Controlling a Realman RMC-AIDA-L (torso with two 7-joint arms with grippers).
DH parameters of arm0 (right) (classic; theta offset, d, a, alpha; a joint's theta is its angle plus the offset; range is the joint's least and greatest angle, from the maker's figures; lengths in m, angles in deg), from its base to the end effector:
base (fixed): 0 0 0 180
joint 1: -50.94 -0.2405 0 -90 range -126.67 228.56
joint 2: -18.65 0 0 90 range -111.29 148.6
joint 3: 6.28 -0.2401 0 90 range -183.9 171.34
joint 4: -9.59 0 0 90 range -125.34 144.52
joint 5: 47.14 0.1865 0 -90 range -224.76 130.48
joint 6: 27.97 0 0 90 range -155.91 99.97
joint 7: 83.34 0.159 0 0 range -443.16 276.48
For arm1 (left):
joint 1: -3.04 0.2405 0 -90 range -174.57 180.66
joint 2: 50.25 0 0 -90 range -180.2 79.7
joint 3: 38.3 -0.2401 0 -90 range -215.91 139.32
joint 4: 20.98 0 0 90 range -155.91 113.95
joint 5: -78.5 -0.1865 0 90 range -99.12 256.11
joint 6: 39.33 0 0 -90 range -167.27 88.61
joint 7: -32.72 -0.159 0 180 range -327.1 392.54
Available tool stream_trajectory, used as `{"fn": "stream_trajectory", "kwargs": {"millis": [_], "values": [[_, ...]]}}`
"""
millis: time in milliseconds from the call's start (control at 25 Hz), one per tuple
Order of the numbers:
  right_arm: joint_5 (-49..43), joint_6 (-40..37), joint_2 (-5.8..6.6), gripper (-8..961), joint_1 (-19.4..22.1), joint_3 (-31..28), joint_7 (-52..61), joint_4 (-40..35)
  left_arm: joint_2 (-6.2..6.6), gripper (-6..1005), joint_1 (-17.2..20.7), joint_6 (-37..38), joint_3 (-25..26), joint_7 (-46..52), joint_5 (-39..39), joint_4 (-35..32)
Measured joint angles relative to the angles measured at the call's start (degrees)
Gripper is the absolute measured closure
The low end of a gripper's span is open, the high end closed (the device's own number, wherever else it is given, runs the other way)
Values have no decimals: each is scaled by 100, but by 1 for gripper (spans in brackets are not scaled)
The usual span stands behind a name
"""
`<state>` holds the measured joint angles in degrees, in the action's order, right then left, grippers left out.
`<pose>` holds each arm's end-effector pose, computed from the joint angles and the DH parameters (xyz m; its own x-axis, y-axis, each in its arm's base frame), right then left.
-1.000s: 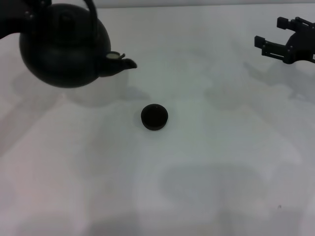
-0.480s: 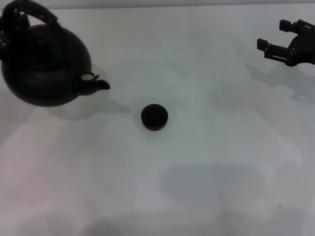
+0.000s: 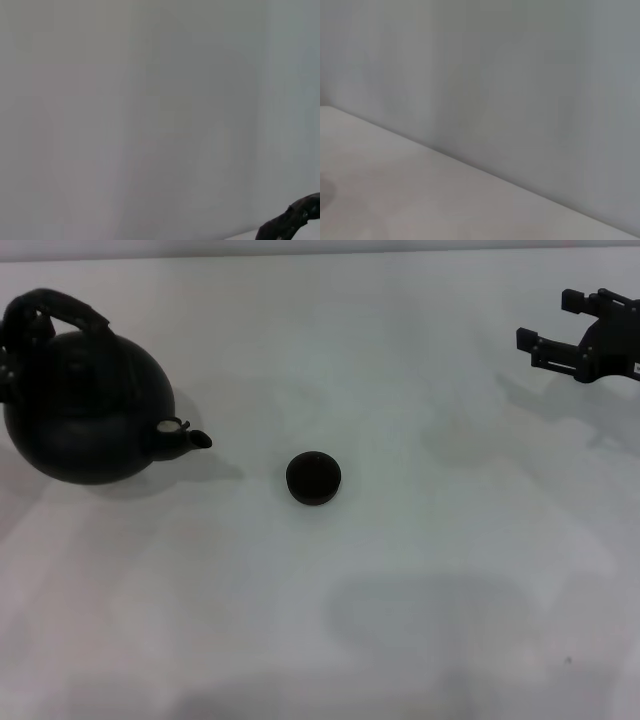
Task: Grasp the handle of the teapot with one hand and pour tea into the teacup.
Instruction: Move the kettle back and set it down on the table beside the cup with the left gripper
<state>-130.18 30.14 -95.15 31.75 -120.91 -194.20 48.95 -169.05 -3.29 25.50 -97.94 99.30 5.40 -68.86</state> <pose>0.2887 0.3369 0.0222 0.8343 -0.2647 -0.4835 -0.5247 -0.6502 -0.5495 -0.2978 0.2911 0.0495 0.7077 0.1763 0.6842 0.6588 -0.5146 -0.5488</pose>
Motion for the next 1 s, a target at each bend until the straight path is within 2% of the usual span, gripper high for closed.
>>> {"fn": "stream_trajectory", "kwargs": {"millis": [400, 1000], "values": [[-2, -80, -17, 108, -28, 9, -12, -84, 9, 877, -262, 13, 184, -1153, 594, 1162], [-54, -110, -37, 108, -70, 12, 2, -88, -19, 864, -475, -7, 191, -1863, 665, 1849]]}}
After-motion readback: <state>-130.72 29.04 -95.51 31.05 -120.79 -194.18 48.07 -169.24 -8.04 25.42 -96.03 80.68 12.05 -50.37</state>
